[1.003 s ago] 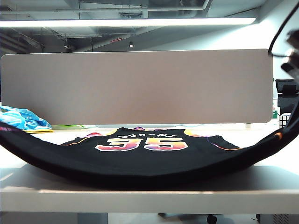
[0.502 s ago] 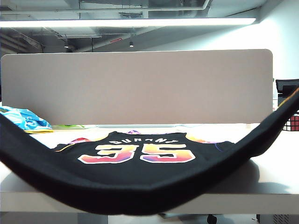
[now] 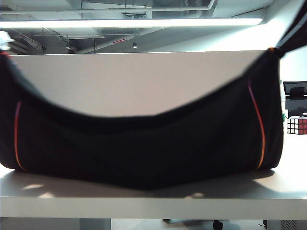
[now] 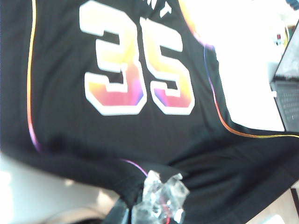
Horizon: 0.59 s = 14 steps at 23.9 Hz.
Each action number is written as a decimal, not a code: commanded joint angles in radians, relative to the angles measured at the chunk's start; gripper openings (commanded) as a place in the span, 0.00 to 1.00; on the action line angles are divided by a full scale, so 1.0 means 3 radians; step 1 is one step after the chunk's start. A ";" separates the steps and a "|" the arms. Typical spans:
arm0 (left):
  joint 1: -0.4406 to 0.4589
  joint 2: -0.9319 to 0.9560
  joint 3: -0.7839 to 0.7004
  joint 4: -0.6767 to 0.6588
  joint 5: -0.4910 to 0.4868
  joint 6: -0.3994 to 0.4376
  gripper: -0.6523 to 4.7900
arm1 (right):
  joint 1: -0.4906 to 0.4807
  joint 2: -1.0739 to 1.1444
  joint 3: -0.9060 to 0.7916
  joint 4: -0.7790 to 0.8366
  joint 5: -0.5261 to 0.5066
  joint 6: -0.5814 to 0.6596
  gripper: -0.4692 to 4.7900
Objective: Fold the bottom side of the basketball jersey horizontally towards the center, about one-third of the way, and then fold the bottom of the basketball jersey up towards the top, creating a neat rectangle.
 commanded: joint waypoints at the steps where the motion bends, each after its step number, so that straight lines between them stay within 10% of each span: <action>1: 0.0011 0.0599 0.0270 0.0666 -0.0075 0.0121 0.11 | -0.0017 0.0559 0.0504 0.0331 0.0371 -0.0351 0.08; 14: 0.0028 0.2694 0.1180 0.1780 -0.0608 0.0324 0.11 | -0.0106 0.2420 0.1588 0.0922 0.0898 -0.0656 0.08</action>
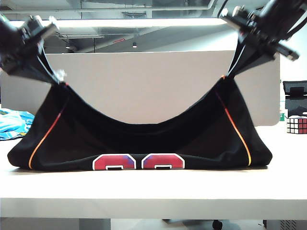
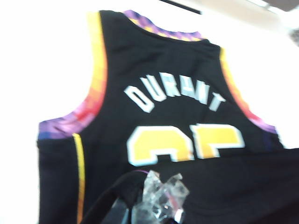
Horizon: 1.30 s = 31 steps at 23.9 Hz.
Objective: Fold the bottom side of the basketball jersey horizontally towards the center, about one-third of the way, and then fold the bottom of the basketball jersey up towards the top, creating a neat rectangle.
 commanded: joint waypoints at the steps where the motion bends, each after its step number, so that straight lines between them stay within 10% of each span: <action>1: 0.0013 0.0329 0.0172 0.0257 -0.0132 0.0031 0.11 | -0.0038 0.0290 0.0125 0.0207 0.0196 -0.0015 0.08; 10: 0.0011 0.0912 0.0326 0.1016 -0.0444 0.0097 0.11 | -0.0245 0.0683 0.0134 0.0875 0.0498 -0.0065 0.08; 14: 0.0027 0.1066 0.0327 0.1282 -0.0498 0.0099 0.30 | -0.0315 0.0748 0.0134 0.1223 0.0403 -0.0239 0.68; 19: 0.0117 0.1052 0.0327 0.1253 -0.0509 0.0095 0.43 | -0.0370 0.0739 0.0153 0.1256 0.0312 -0.0294 0.74; 31: 0.0346 0.0877 0.0310 -0.0800 -0.0242 0.0374 0.57 | -0.0379 0.0585 0.0065 -0.0309 0.0135 -0.0085 0.73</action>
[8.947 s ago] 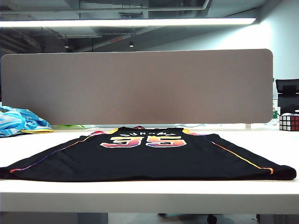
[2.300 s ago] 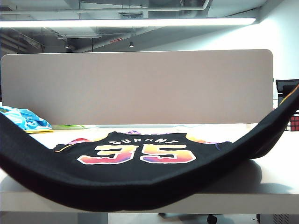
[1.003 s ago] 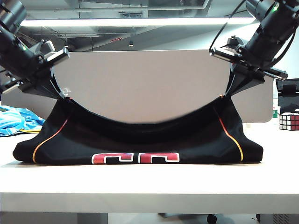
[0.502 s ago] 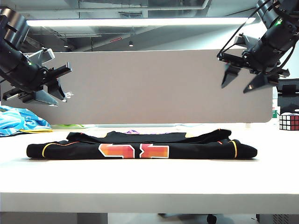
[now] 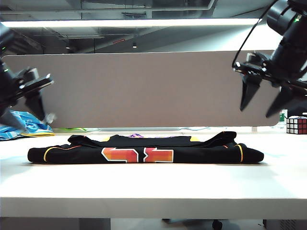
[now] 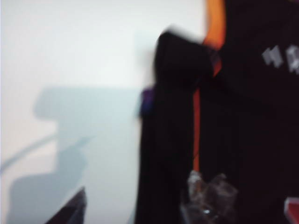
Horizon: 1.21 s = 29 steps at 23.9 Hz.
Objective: Fold the bottom side of the basketball jersey horizontally towards the center, about one-third of the way, and then fold the bottom of the basketball jersey up towards the top, creating a neat rectangle.
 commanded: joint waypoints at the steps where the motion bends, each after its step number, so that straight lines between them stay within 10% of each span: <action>1: 0.0000 -0.0014 -0.0005 -0.0477 0.0020 0.0275 0.57 | 0.0003 -0.0060 -0.0066 -0.0231 -0.0154 0.0062 0.73; 29: -0.0352 0.0417 -0.0003 -0.0777 0.0237 0.0582 0.57 | 0.0029 0.0141 -0.0682 0.0169 -0.0902 0.0476 0.73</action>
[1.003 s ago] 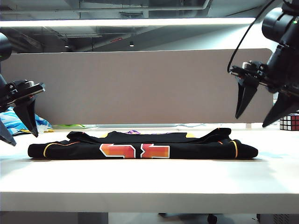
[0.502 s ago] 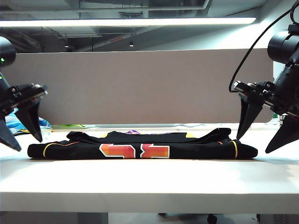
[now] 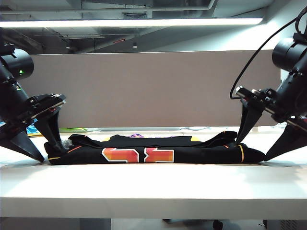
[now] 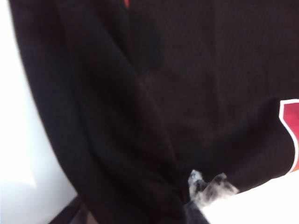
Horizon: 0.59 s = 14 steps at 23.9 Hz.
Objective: Fold the bottom side of the basketball jersey horizontally towards the center, about one-third of the way, and then fold the bottom of the basketball jersey up towards the top, creating a neat rectangle.
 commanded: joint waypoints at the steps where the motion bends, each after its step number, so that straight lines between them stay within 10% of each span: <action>1: -0.0006 0.0066 -0.0050 -0.0174 -0.0088 0.0005 0.57 | 0.0014 0.0027 0.0005 0.0045 -0.0095 0.0028 0.73; 9: -0.0001 0.0066 -0.0050 -0.0155 -0.0089 -0.0001 0.57 | 0.0088 0.0038 0.0005 0.0148 -0.0150 0.0106 0.70; 14: -0.0003 0.0066 -0.0050 -0.0089 -0.0072 -0.0004 0.52 | 0.0090 0.0045 0.0003 0.0233 -0.0112 0.0104 0.24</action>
